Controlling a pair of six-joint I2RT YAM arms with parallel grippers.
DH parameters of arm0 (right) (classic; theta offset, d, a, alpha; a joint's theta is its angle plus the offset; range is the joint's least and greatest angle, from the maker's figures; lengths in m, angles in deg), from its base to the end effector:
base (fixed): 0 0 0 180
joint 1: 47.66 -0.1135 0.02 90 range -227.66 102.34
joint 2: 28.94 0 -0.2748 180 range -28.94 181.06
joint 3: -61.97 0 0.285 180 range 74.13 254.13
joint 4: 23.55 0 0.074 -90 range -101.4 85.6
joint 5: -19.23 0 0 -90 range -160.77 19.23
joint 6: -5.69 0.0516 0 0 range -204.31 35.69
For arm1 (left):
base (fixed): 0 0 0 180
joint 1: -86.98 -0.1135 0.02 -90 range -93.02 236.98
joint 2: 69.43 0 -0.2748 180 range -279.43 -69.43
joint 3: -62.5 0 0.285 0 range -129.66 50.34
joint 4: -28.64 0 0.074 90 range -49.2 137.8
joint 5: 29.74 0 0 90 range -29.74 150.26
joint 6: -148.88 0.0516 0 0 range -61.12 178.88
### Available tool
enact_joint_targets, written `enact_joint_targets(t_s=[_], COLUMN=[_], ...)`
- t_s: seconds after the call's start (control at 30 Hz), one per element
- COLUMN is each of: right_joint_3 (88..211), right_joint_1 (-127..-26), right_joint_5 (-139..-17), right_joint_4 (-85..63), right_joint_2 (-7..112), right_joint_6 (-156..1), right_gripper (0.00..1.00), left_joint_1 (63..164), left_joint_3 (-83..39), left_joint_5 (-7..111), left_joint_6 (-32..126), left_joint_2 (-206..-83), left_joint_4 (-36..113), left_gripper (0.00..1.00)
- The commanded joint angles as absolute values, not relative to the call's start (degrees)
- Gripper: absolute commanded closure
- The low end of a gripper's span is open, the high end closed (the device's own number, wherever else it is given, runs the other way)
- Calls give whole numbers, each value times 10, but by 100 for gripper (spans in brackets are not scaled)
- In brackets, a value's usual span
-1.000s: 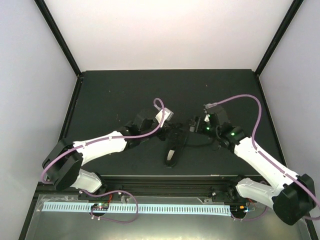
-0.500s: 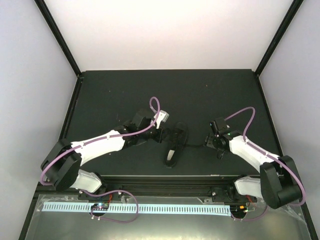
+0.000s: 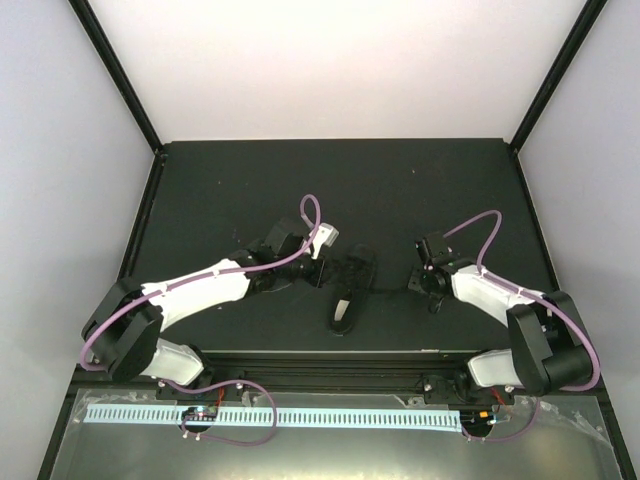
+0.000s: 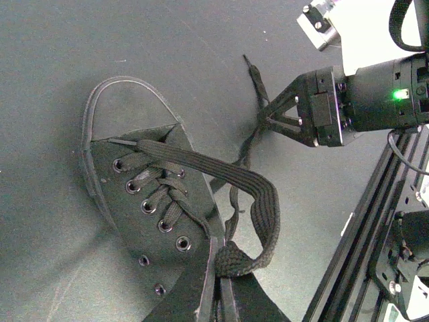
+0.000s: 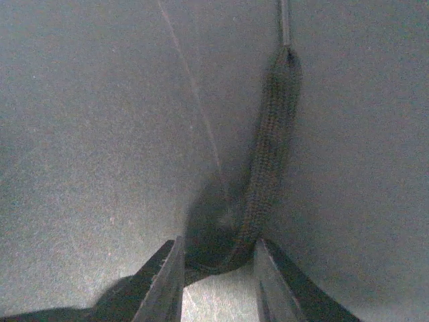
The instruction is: Tie the shoes
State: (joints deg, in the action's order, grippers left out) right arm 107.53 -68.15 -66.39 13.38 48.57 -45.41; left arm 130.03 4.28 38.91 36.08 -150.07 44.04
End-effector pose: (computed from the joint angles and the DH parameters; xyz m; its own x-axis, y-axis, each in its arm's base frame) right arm 0.2333 0.0830 0.1140 -0.8830 0.3384 -0.3252 0.2972 0.9394 0.1708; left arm 0.2321 -0.2425 0.2011 -0.7409 0.1982 -0.6417 0.6062 0.6087 -0.5119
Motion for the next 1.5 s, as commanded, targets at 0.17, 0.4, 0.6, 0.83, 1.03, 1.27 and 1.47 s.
enact_joint_targets(t_s=[0.17, 0.4, 0.6, 0.83, 1.03, 1.27, 1.47], right_joint_3=[1078, 1093, 1198, 1323, 1377, 1389, 1391], right_joint_1=[-679, -688, -721, -730, -738, -738, -742], right_joint_5=[-669, -729, -780, -850, -865, -877, -884], right_joint_4=[122, 169, 194, 164, 155, 147, 143], right_joint_2=[490, 353, 254, 324, 375, 392, 399], right_joint_6=[-453, -477, -496, -535, -550, -552, -554], right_gripper=[98, 98, 98, 98, 98, 98, 98], left_joint_1=[1279, 1268, 1266, 1264, 1256, 1252, 1251], left_joint_3=[2, -47, -84, -95, -104, -129, -146], left_joint_5=[363, 359, 349, 246, 166, 111, 100], left_joint_6=[326, 289, 311, 384, 416, 427, 436], left_joint_2=[-1525, -1563, -1581, -1591, -1611, -1643, -1667], left_joint_4=[449, 487, 515, 478, 452, 449, 456], left_gripper=[98, 98, 98, 96, 93, 89, 85])
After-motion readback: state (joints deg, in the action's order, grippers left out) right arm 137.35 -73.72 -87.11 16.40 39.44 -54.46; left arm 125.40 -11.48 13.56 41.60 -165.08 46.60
